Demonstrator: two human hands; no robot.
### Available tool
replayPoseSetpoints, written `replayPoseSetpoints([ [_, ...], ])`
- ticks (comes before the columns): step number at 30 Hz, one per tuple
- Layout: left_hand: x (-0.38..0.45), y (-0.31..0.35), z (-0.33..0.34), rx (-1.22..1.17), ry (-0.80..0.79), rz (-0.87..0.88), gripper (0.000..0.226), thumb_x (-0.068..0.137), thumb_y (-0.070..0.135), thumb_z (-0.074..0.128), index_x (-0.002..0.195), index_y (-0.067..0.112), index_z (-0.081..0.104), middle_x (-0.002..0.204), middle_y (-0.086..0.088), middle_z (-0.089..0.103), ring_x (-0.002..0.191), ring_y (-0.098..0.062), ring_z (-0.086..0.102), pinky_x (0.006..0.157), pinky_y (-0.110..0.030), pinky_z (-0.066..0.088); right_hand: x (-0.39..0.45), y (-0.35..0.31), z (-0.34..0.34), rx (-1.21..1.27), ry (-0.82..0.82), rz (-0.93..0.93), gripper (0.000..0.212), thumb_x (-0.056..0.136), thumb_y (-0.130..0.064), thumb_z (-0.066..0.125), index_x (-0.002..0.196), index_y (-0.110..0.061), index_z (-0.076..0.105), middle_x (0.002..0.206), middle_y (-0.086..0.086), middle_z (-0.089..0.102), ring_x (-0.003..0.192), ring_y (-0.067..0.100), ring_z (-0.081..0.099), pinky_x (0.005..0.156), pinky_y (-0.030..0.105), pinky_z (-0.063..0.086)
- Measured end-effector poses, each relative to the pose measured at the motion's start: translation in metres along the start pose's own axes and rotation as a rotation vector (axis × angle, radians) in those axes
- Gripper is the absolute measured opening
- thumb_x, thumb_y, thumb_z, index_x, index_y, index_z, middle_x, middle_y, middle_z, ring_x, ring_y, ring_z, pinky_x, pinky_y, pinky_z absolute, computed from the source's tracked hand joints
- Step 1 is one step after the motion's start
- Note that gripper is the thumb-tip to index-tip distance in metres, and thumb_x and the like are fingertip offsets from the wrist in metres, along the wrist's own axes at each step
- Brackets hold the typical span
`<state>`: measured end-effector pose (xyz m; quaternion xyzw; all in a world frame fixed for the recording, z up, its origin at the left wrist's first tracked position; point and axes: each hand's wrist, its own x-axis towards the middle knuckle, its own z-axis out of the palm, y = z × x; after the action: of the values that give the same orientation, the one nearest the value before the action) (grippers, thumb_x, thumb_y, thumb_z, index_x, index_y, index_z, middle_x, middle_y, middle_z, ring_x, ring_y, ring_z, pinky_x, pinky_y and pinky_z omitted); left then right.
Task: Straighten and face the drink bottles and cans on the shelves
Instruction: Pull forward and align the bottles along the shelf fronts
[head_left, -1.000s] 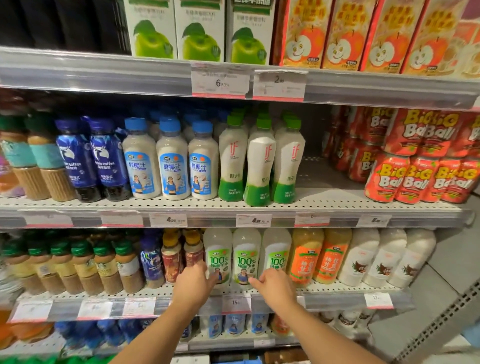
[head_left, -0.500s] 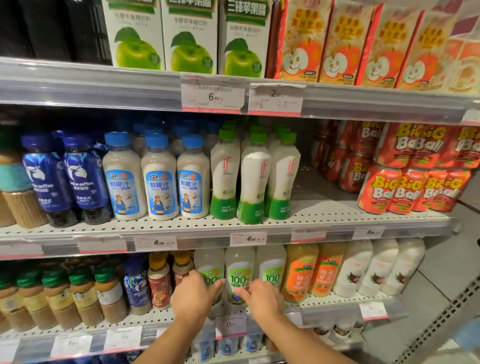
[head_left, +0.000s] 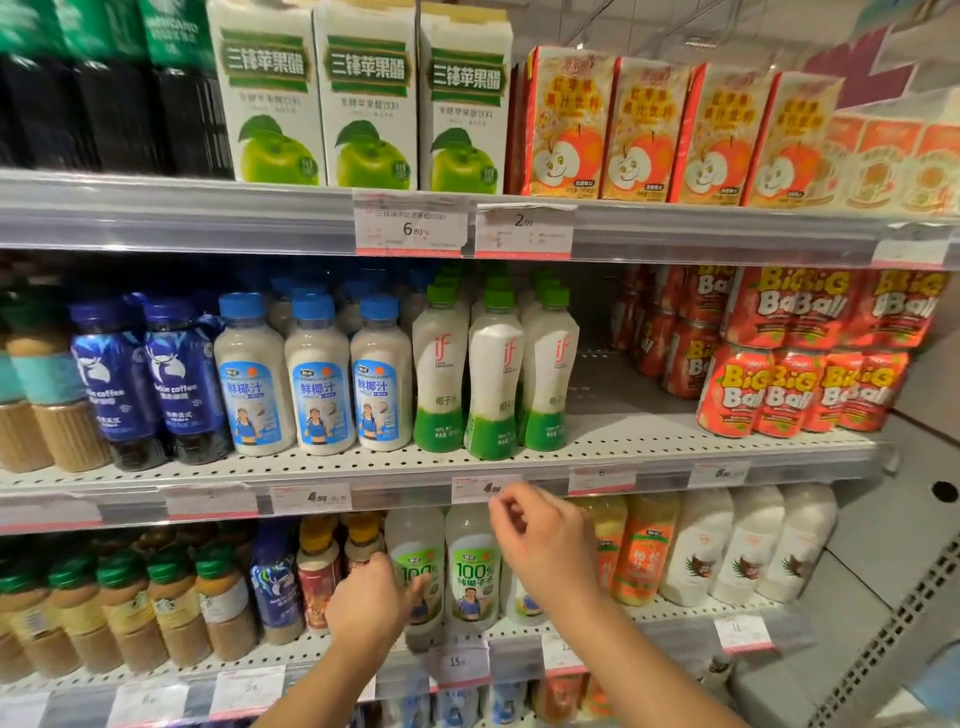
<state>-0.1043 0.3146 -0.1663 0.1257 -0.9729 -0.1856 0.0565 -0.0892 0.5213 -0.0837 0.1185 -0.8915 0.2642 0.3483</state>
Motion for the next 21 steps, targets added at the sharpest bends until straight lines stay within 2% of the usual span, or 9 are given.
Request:
replayPoseSetpoints([
  [3,-0.001,0.002,-0.019,0.067,0.022,0.087,0.040,0.087,0.061,0.054,0.096,0.023,0.062,0.094,0.002,0.071,0.086,-0.023,0.069,0.067,-0.032,0.054,0.030,-0.012,-0.023,0.029,0.079,0.005,0.021,0.095,-0.046,0.055,0.085,-0.030,0.066,0.072,-0.017,0.064,0.064,0.005,0.059,0.058,0.028,0.051],
  [6,-0.013,0.016,-0.045,0.111,0.141,0.245,0.033,0.090,0.055,0.045,0.096,0.028,0.062,0.090,0.003,0.072,0.084,-0.022,0.070,0.065,-0.032,0.052,0.050,-0.016,-0.035,-0.064,0.078,0.027,0.023,0.093,-0.050,0.061,0.084,-0.029,0.065,0.073,-0.016,0.066,0.067,0.008,0.061,0.058,0.027,0.045],
  [8,-0.027,0.031,-0.066,0.065,0.306,0.441,0.026,0.089,0.048,0.043,0.092,0.030,0.061,0.085,0.009,0.068,0.078,-0.016,0.068,0.059,-0.032,0.050,0.059,-0.021,-0.039,-0.120,0.025,0.063,0.026,0.094,-0.054,0.061,0.089,-0.028,0.067,0.077,-0.014,0.068,0.071,0.011,0.060,0.059,0.027,0.038],
  [9,-0.035,0.038,-0.078,0.031,0.420,0.548,0.021,0.088,0.043,0.047,0.090,0.029,0.062,0.084,0.010,0.065,0.076,-0.016,0.065,0.057,-0.033,0.050,0.062,-0.023,-0.039,-0.152,-0.015,0.085,0.030,0.095,-0.057,0.058,0.094,-0.029,0.067,0.081,-0.013,0.069,0.074,0.012,0.061,0.061,0.028,0.041],
  [11,-0.043,0.050,-0.089,-0.005,0.654,0.726,0.016,0.085,0.029,0.060,0.098,0.022,0.067,0.096,0.005,0.066,0.086,-0.020,0.062,0.065,-0.035,0.053,0.067,-0.027,-0.040,-0.231,-0.091,0.138,0.038,0.096,-0.064,0.051,0.102,-0.029,0.066,0.089,-0.011,0.070,0.082,0.017,0.064,0.067,0.031,0.050],
  [12,-0.045,0.055,-0.095,-0.009,0.708,0.753,0.024,0.082,0.023,0.066,0.106,0.017,0.068,0.108,0.001,0.066,0.095,-0.022,0.061,0.073,-0.037,0.054,0.068,-0.029,-0.041,-0.259,-0.119,0.167,0.041,0.096,-0.066,0.049,0.103,-0.029,0.065,0.094,-0.010,0.070,0.086,0.020,0.066,0.071,0.032,0.052],
  [14,-0.045,0.062,-0.101,0.042,0.713,0.726,0.047,0.077,0.023,0.072,0.123,0.014,0.065,0.128,-0.004,0.062,0.115,-0.027,0.057,0.088,-0.041,0.053,0.070,-0.032,-0.043,-0.278,-0.146,0.204,0.043,0.095,-0.066,0.049,0.104,-0.027,0.065,0.100,-0.005,0.071,0.091,0.026,0.067,0.074,0.034,0.051],
  [16,-0.043,0.063,-0.099,0.127,0.624,0.661,0.060,0.077,0.031,0.071,0.133,0.016,0.060,0.140,-0.005,0.058,0.128,-0.028,0.053,0.098,-0.044,0.049,0.072,-0.034,-0.047,-0.295,-0.152,0.210,0.044,0.095,-0.066,0.050,0.104,-0.026,0.066,0.101,-0.002,0.071,0.093,0.028,0.067,0.075,0.035,0.050],
  [21,-0.041,0.058,-0.086,0.199,0.430,0.566,0.072,0.080,0.044,0.066,0.144,0.016,0.053,0.148,-0.003,0.054,0.135,-0.026,0.052,0.101,-0.044,0.050,0.074,-0.037,-0.049,-0.306,-0.163,0.229,0.044,0.096,-0.065,0.050,0.105,-0.025,0.068,0.100,0.001,0.071,0.093,0.028,0.067,0.078,0.036,0.053],
])
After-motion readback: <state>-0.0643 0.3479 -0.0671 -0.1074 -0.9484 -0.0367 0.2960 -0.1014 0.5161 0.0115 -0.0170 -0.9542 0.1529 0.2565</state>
